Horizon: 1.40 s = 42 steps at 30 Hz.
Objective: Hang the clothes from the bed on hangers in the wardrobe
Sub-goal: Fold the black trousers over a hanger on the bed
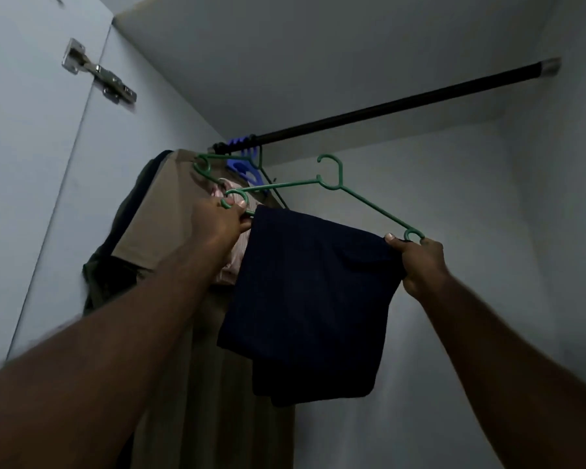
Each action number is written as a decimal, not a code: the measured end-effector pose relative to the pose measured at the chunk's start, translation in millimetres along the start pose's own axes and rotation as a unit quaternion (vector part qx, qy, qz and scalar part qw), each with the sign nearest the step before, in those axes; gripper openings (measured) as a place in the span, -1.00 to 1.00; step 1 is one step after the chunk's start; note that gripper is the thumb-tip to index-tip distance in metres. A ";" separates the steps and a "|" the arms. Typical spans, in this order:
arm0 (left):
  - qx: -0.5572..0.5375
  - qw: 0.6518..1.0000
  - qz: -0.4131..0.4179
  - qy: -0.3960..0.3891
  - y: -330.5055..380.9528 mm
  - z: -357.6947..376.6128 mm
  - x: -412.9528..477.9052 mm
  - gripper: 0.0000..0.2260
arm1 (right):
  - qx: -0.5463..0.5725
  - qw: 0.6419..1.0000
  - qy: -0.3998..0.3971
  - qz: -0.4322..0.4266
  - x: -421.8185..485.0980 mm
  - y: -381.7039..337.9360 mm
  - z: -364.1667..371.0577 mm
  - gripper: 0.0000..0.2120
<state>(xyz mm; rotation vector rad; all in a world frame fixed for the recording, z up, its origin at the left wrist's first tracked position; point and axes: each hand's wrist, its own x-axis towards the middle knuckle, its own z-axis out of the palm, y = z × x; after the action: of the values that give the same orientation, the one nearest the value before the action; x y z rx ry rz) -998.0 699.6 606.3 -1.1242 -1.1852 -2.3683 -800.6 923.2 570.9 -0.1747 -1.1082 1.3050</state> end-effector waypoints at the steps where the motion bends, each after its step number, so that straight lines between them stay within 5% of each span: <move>1: 0.019 1.000 0.023 0.005 2.7 2.5 6.3 -0.83 | -0.002 1.000 -0.011 0.003 11.1 1.3 4.1 -0.21; 16: 0.245 0.948 0.202 -0.008 24.8 -5.7 101.8 -0.90 | -0.048 0.992 -0.113 0.034 88.5 48.6 85.1 -0.65; 23: 0.326 0.917 0.229 0.027 32.5 3.8 146.2 -0.64 | -0.025 0.992 -0.121 0.025 123.3 68.0 130.4 -0.60; 31: 0.356 0.895 0.269 0.002 51.8 14.7 178.7 -0.83 | 0.001 0.993 -0.117 -0.001 151.5 67.5 170.7 -0.45; 42: 0.344 0.899 0.271 -0.002 49.4 6.4 183.1 -0.67 | 0.003 0.986 -0.167 -0.013 171.8 76.4 190.7 -0.34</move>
<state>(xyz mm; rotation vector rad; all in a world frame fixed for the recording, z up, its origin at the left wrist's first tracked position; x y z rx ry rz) -1090.2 691.7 772.0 -1.0165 -1.3300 -1.3613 -1014.1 1002.0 712.0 0.0661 -1.3842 1.3438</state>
